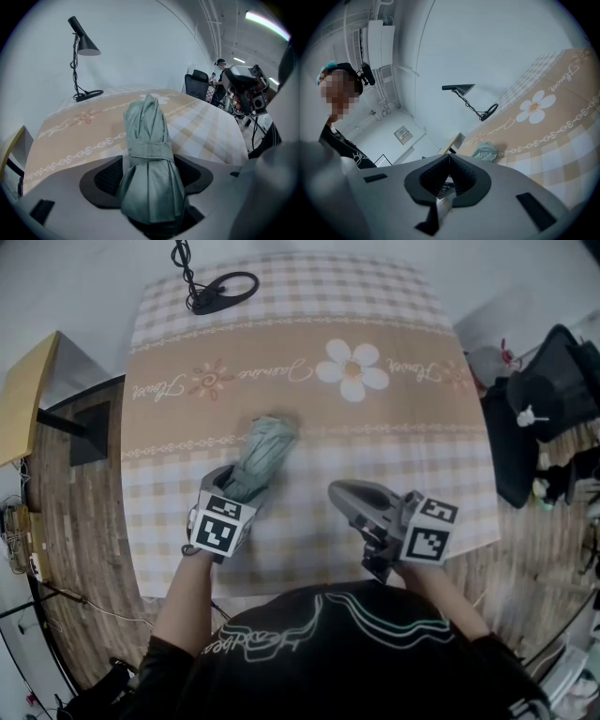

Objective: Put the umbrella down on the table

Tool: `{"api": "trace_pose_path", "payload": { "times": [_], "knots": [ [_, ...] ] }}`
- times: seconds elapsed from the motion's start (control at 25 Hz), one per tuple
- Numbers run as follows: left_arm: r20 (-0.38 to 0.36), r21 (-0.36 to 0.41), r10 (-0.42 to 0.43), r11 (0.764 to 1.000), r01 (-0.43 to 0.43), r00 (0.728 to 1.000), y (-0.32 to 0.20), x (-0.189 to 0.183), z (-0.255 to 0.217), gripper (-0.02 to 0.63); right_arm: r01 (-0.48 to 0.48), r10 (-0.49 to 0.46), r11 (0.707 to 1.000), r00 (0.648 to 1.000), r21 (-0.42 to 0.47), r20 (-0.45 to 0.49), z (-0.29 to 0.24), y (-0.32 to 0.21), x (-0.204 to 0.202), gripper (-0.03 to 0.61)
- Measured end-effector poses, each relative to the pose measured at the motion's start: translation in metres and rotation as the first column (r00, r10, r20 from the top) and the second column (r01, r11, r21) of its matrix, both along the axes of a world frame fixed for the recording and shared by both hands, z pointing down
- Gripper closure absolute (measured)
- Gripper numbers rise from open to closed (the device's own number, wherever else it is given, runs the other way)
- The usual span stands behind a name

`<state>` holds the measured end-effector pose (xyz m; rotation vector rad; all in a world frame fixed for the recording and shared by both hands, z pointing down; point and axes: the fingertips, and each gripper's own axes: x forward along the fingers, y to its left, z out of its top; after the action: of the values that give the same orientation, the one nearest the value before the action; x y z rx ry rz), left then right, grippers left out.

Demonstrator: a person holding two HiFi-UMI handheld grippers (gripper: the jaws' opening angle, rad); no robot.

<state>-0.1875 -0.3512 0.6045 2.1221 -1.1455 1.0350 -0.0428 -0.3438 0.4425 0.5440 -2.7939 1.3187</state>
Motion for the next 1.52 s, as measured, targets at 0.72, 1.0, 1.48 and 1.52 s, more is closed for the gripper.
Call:
{"api": "trace_pose_path", "payload": {
  "times": [0.72,1.0,1.48,1.52],
  "knots": [
    [-0.354,0.139,-0.12,0.974,0.179,0.927,0.088,-0.01,-0.144,0.298,0.023,-0.031,0.987,0.998,0.157,0.051,-0.063,0.068,-0.016,0.566],
    [-0.551,0.187,-0.07,0.961,0.205,0.831,0.145,-0.004,-0.209,0.42,0.041,-0.055,0.974,0.997,0.223,0.057,-0.087,0.12,-0.021,0.566],
    [-0.743,0.231,-0.002,0.937,0.26,0.669,0.216,-0.007,-0.265,0.614,0.082,-0.108,0.948,0.992,0.306,0.069,-0.114,0.188,-0.031,0.566],
    [-0.752,0.235,0.008,0.937,0.258,0.659,0.22,-0.006,-0.267,0.617,0.087,-0.114,0.946,0.991,0.311,0.069,-0.115,0.192,-0.032,0.566]
  ]
}}
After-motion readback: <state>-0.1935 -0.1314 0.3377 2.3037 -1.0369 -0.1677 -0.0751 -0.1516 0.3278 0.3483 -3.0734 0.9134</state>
